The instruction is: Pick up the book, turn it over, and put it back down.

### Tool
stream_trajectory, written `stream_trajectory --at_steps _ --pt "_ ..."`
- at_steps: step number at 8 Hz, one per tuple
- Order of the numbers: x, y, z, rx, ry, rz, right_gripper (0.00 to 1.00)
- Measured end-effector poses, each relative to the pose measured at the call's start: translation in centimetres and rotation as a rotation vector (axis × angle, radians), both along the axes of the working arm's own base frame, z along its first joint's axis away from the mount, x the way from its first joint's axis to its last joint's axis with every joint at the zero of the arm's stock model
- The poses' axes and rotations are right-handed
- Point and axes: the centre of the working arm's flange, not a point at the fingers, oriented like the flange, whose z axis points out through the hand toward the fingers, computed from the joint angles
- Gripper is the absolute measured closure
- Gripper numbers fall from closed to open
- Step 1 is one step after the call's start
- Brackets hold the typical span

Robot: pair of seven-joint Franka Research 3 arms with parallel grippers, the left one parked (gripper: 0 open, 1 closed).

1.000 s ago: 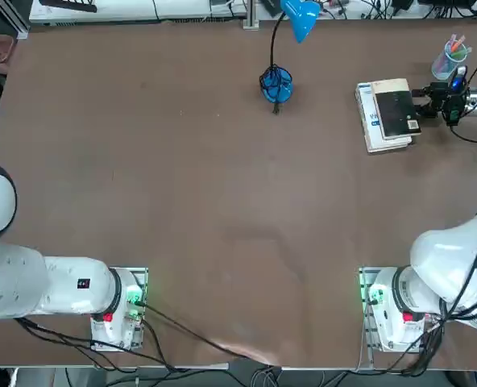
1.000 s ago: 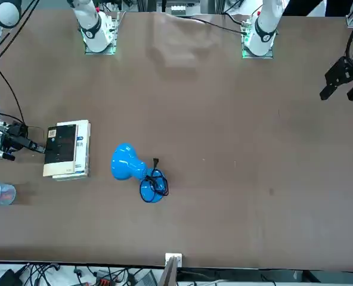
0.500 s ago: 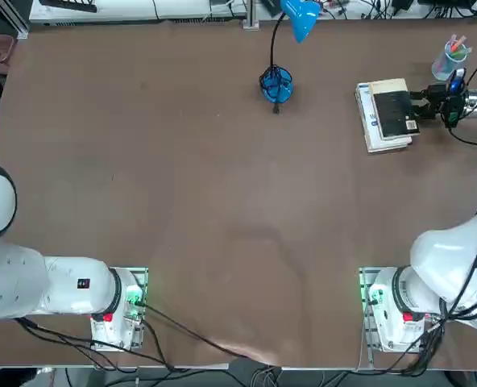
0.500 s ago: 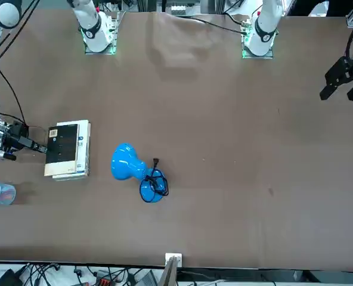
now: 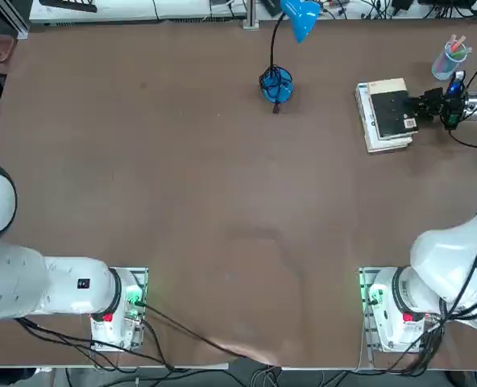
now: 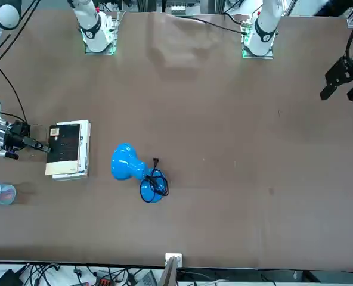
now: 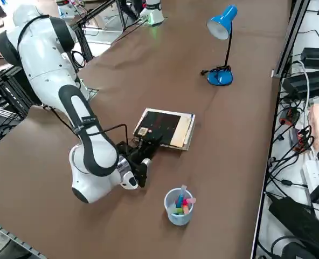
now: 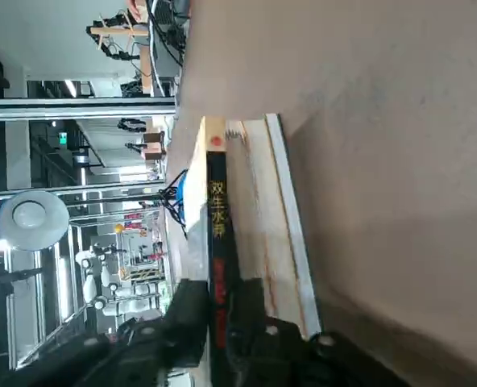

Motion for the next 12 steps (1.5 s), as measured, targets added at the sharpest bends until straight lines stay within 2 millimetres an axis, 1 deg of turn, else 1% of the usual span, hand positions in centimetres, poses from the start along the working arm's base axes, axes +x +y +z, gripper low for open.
stream_trajectory --at_steps 1,2,4,5,6,7,8,10,11,12 --pt "0.1 -0.3 0.3 -0.001 -0.01 0.003 0.89" --pt "0.5 -0.8 1.3 0.0 -0.03 0.013 0.89" --pt "1.6 -2.6 4.6 -0.046 -0.075 0.056 0.89" --pt "2.2 -3.3 6.9 -0.095 -0.09 0.096 0.89" --pt "2.9 -3.7 10.1 -0.161 -0.106 0.144 0.89" --pt "3.9 -3.4 14.2 -0.246 -0.111 0.202 0.89" --pt "4.9 -2.2 18.7 -0.355 -0.099 0.268 0.89" --pt "7.2 1.7 27.1 -0.637 -0.066 0.381 0.89" --pt "8.2 4.1 30.5 -0.787 -0.051 0.432 0.89" --pt "9.2 6.8 33.3 -0.938 -0.027 0.48 0.89"
